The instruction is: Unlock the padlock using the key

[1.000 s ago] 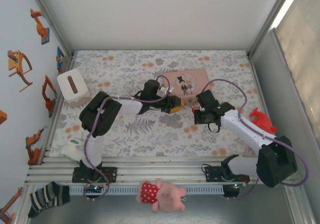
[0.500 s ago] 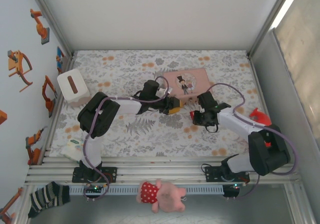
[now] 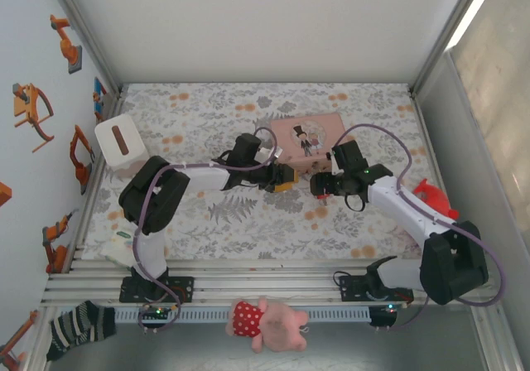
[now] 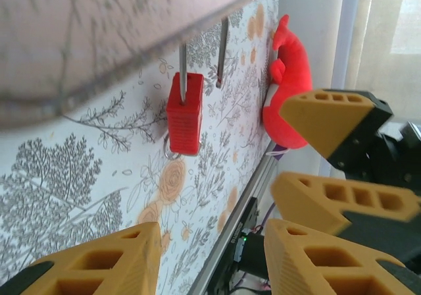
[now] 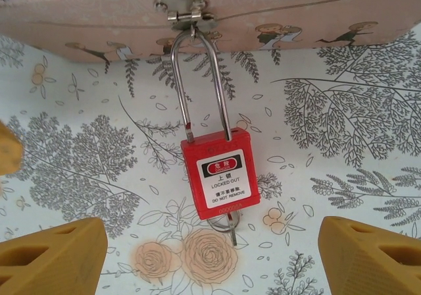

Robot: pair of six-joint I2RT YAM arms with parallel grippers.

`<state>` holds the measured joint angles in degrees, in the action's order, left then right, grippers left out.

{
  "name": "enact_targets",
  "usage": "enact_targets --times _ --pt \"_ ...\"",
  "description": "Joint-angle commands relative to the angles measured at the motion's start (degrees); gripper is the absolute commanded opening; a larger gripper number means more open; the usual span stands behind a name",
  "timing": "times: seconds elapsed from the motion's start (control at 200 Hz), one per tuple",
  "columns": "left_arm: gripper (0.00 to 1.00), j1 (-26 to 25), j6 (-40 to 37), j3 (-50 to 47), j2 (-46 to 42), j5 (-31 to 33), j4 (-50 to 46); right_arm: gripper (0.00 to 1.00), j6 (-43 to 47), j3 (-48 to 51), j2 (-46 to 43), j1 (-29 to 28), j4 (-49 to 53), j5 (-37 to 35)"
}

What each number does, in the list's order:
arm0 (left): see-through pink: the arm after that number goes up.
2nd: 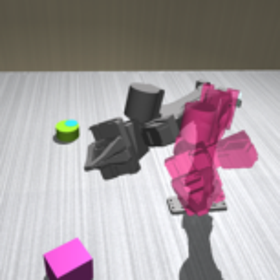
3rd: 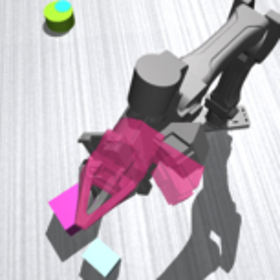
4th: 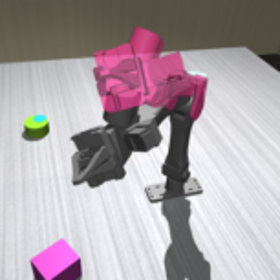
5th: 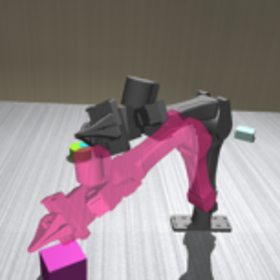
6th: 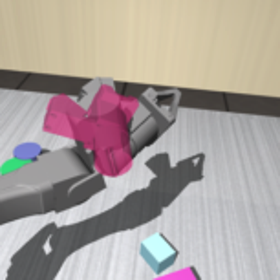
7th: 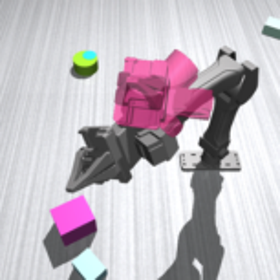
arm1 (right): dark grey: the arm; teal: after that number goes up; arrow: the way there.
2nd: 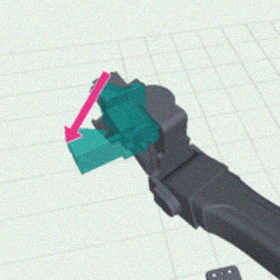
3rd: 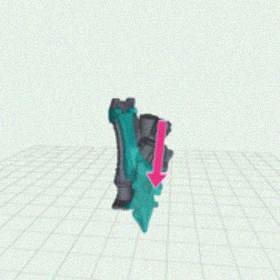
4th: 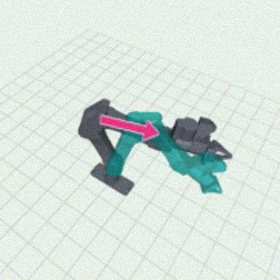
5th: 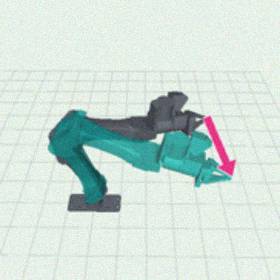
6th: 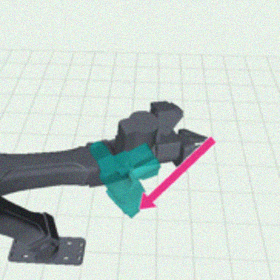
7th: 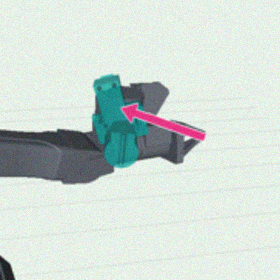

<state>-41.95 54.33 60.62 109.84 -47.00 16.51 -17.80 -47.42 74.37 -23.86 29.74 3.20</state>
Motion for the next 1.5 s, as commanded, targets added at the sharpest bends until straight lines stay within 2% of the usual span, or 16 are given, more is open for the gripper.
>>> enact_targets --times 0.0,0.06,0.14,0.386,0.566,0.721,0.826,1.147,1.287,1.377,1.447,1.498 --pt "0.45 0.9 -4.2 -2.3 -4.3 1.7 -3.8 0.81 6.3 -1.0 2.6 0.3 1.6 -1.3" --pt "0.45 1.0 -5.5 -3.5 -5.8 2.4 -5.3 0.86 8.1 -1.6 4.4 0.3 2.0 -1.5" --pt "0.46 1.0 -7.1 -4.9 -7.4 2.7 -6.9 0.85 10.0 -2.7 6.5 -0.2 2.1 -3.6" --pt "0.53 1.0 -9.6 -10.5 -12.4 3.4 -7.7 0.68 13.4 -5.6 12.9 -0.2 1.2 -3.2" --pt "0.61 1.0 -11.3 -13.3 -15.8 5.5 -9.8 0.61 14.9 -6.2 16.7 -0.6 0.6 -0.3" --pt "0.62 1.0 -11.9 -13.8 -16.3 6.4 -11.0 0.56 15.0 -6.5 17.7 -0.7 0.3 -0.1" --pt "0.63 1.0 -11.9 -13.3 -15.9 6.3 -11.1 0.49 15.3 -7.0 18.4 -0.7 0.7 0.4" --pt "0.63 1.0 -13.1 -11.4 -15.4 6.4 -12.9 0.46 16.7 -8.1 20.2 -0.7 2.5 0.4" --pt "0.63 1.0 -13.8 -11.4 -15.4 6.7 -13.6 0.28 16.7 -8.2 19.8 -0.7 4.0 -1.4" --pt "0.63 1.0 -14.3 -11.5 -15.6 6.9 -13.8 0.23 16.3 -7.5 17.8 -0.7 4.5 -3.5" --pt "0.63 1.0 -14.9 -11.3 -15.8 7.1 -14.2 0.15 16.1 -6.8 15.7 -0.7 4.9 -4.6" --pt "0.63 1.1 -15.7 -11.1 -16.0 7.2 -14.7 0.14 16.5 -6.5 14.2 -0.7 5.5 -4.4"
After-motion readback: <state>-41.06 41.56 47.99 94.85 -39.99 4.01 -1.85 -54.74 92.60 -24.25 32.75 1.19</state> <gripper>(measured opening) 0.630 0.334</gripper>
